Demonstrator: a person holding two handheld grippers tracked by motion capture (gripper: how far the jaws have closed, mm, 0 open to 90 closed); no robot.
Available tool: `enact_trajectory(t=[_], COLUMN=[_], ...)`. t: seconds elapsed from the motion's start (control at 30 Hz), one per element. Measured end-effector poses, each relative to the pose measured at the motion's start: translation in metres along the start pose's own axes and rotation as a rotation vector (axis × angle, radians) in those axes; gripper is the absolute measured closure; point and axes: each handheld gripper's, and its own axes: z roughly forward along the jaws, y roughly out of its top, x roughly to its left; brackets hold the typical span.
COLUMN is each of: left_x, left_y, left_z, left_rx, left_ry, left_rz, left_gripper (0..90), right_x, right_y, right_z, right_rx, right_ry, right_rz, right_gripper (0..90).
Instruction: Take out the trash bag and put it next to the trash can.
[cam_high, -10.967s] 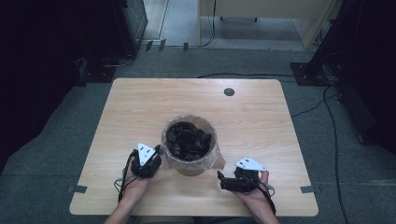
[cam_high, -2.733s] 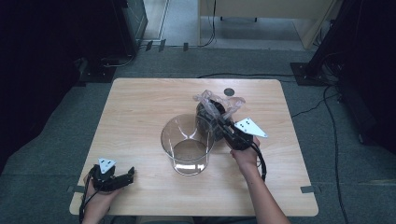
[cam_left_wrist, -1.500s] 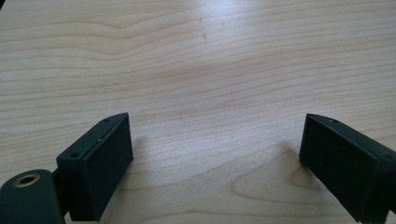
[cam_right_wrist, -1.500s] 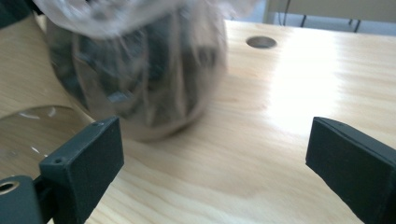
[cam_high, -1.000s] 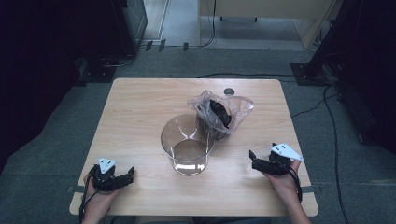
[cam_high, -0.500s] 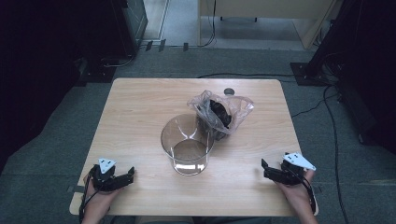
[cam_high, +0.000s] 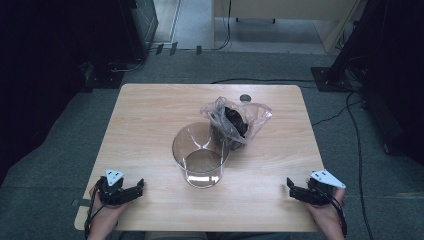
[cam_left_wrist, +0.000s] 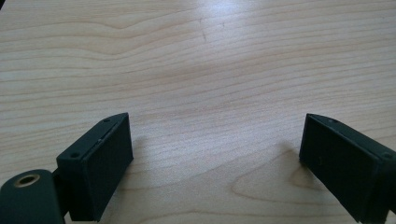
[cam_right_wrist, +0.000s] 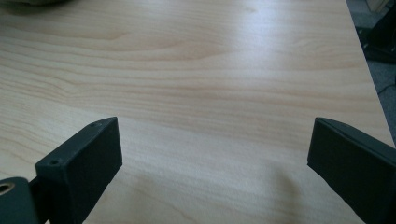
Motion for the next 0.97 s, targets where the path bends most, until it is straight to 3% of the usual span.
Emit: enact_trajectory(t=[0.07, 0.3, 0.43, 0.97], left_x=[0.0000, 0.0000, -0.0001, 0.0004], left_y=[0.0000, 0.0000, 0.0000, 0.0001], left_z=[0.0000, 0.0000, 0.0000, 0.0001], left_rx=[0.000, 0.000, 0.000, 0.000], left_ry=[0.000, 0.000, 0.000, -0.003], left_rz=[0.000, 0.000, 0.000, 0.002], left_gripper=[9.4, 9.4, 9.3, 9.4], right_x=[-0.0007, 0.0006, -0.0033, -0.0051], right_y=[-0.0020, -0.0079, -0.0097, -0.0103], right_z=[-0.0017, -0.0047, -0.0057, -0.0072], right_rx=[0.020, 0.086, 0.120, 0.122], right_ry=[-0.004, -0.021, -0.003, 0.002], right_rz=[0.007, -0.042, -0.020, -0.022], right_gripper=[3.6, 3.8, 4.3, 4.7])
